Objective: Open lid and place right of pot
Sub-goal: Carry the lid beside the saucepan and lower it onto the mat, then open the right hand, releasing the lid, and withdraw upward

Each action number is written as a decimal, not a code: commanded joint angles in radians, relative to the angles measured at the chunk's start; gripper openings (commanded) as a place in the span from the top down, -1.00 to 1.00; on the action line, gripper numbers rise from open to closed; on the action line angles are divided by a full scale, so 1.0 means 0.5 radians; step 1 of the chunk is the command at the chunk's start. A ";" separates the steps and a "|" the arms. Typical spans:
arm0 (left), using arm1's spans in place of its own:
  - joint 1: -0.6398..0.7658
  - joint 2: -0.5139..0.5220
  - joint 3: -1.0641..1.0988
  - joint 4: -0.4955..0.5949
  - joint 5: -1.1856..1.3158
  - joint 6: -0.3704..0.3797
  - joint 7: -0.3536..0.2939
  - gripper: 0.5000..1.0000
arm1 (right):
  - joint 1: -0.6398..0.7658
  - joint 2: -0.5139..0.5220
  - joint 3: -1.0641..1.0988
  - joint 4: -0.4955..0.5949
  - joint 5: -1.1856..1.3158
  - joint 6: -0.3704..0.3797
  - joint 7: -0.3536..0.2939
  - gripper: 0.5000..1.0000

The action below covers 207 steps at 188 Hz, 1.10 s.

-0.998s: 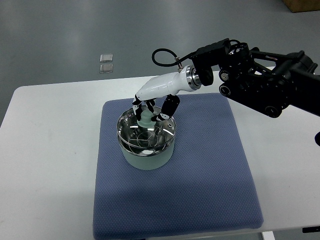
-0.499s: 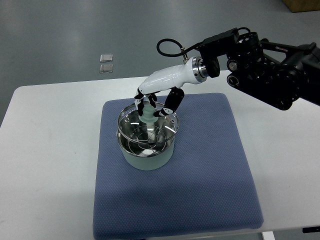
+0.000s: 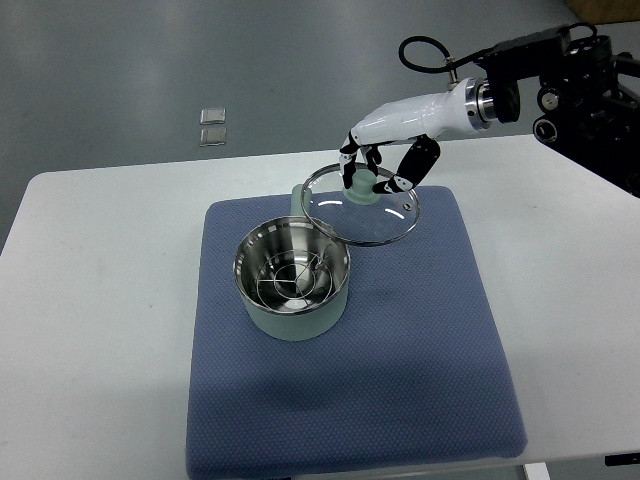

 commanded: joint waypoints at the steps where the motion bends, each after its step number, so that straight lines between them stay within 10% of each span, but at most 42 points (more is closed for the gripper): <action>1: 0.000 0.000 0.000 0.000 0.000 0.000 0.000 -1.00 | -0.059 -0.050 -0.005 -0.008 0.000 -0.053 0.020 1.00; 186: 0.000 0.000 0.000 0.000 0.000 0.000 0.000 -1.00 | -0.532 -0.231 -0.039 -0.235 0.138 -0.462 0.146 1.00; 207: 0.000 0.000 0.003 0.000 0.000 0.000 0.000 -1.00 | -0.575 -0.142 -0.036 -0.293 0.138 -0.495 0.146 -0.08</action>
